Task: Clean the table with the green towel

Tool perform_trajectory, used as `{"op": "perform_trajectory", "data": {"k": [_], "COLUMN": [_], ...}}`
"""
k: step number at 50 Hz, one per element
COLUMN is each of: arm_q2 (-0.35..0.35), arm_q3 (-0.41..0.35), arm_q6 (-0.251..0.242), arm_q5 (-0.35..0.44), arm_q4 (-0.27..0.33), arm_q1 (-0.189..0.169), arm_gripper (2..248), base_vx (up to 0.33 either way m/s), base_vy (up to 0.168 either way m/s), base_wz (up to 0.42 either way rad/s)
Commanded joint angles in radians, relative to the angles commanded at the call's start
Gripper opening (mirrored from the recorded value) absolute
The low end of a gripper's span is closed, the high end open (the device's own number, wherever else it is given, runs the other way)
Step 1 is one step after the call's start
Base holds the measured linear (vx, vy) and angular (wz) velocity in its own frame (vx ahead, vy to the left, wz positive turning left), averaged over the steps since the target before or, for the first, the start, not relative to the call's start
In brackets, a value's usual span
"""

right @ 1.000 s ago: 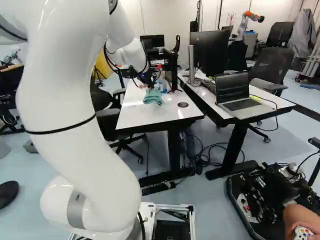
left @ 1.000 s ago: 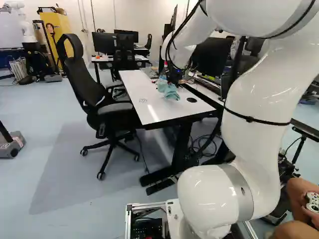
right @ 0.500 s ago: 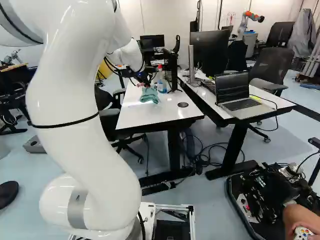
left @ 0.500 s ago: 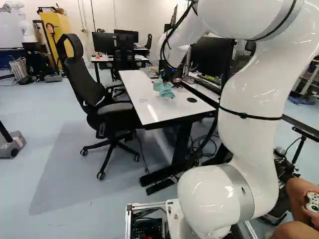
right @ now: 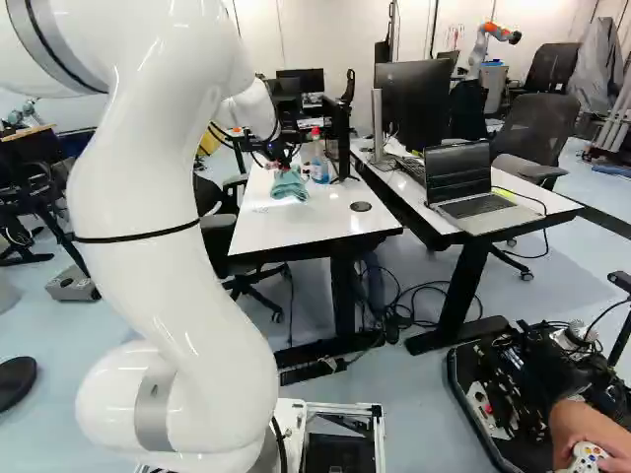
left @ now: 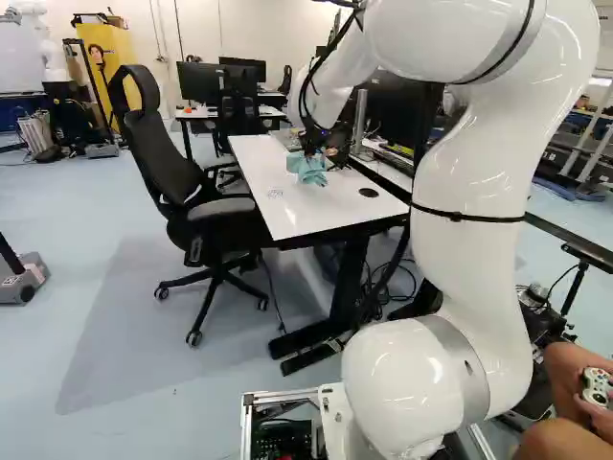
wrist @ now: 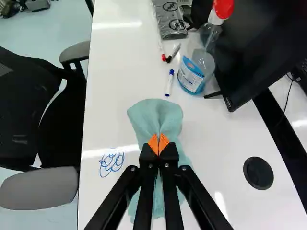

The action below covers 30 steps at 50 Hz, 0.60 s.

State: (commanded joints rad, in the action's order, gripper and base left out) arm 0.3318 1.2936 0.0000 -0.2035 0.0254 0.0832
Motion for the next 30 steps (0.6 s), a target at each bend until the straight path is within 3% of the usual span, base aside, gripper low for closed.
{"op": "perform_trajectory", "data": {"k": [30], "arm_q2": [0.06], "arm_q3": [0.073], "arm_q6": [0.0], "arm_q5": [0.0], "arm_q4": [0.0], "arm_q1": [0.044], "arm_gripper": [21], "base_vx": [0.0], "base_vy": [0.0], "base_wz": [0.0]}}
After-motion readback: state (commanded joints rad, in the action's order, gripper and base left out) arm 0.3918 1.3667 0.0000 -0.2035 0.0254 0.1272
